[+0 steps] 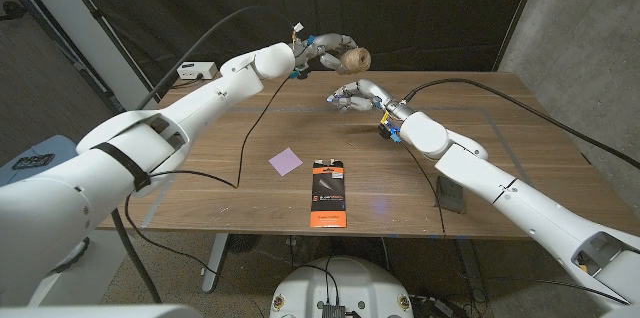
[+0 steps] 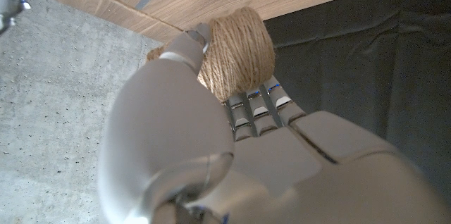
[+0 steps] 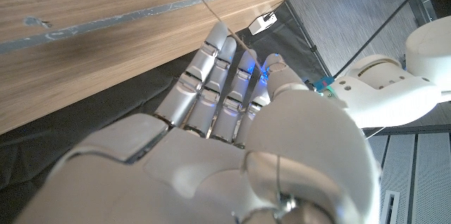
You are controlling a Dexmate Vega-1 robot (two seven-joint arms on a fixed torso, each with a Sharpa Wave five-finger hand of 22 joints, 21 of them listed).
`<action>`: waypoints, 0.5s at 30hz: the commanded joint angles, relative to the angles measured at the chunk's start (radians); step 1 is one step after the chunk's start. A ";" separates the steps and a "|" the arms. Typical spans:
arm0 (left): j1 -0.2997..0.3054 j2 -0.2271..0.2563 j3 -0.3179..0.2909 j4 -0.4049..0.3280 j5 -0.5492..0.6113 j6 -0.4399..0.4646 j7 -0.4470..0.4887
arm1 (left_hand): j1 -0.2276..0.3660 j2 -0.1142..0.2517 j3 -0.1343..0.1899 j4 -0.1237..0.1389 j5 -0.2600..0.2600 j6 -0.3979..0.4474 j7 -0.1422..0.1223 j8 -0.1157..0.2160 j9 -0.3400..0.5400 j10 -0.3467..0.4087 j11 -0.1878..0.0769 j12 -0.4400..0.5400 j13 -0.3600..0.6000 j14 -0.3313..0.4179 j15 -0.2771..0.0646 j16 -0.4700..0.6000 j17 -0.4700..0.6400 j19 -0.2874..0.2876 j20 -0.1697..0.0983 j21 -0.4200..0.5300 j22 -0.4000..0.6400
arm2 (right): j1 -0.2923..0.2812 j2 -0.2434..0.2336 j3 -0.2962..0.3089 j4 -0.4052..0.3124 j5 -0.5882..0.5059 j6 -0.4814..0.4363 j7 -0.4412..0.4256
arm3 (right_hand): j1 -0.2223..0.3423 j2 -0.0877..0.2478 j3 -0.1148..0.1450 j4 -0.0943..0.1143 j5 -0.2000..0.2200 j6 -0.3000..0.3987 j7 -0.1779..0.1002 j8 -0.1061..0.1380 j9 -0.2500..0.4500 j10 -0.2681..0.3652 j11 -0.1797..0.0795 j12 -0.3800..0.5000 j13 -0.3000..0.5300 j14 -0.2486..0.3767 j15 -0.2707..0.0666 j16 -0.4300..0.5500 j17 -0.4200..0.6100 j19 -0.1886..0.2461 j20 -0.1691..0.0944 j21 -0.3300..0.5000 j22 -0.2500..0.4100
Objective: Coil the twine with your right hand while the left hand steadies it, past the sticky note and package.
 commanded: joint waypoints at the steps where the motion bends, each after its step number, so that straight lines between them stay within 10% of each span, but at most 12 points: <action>1: 0.009 -0.002 -0.001 -0.008 -0.002 0.020 0.016 | 0.004 0.015 0.034 0.029 0.006 0.033 0.023 0.008 0.002 0.008 0.005 0.000 0.002 0.006 0.004 0.004 0.010 -0.002 -0.001 0.008 0.001 | -0.015 -0.008 0.012 -0.025 0.018 0.014 0.012 | 0.011 0.000 -0.004 -0.002 -0.003 0.009 0.007 0.001 0.003 0.008 -0.001 -0.004 0.002 0.009 -0.142 0.001 0.003 0.004 -0.080 0.005 0.003; 15: 0.017 0.002 0.001 -0.030 0.001 0.035 0.020 | 0.005 0.015 0.035 0.029 0.009 0.034 0.025 0.007 0.002 0.008 0.006 -0.001 0.003 0.005 0.005 0.006 0.012 -0.002 0.001 0.011 0.001 | -0.047 -0.017 0.033 -0.054 0.029 0.026 -0.010 | 0.015 -0.001 -0.006 -0.003 -0.004 0.016 0.009 0.000 0.004 0.015 -0.001 -0.007 0.001 0.015 -0.144 0.000 0.005 0.006 -0.080 0.008 0.003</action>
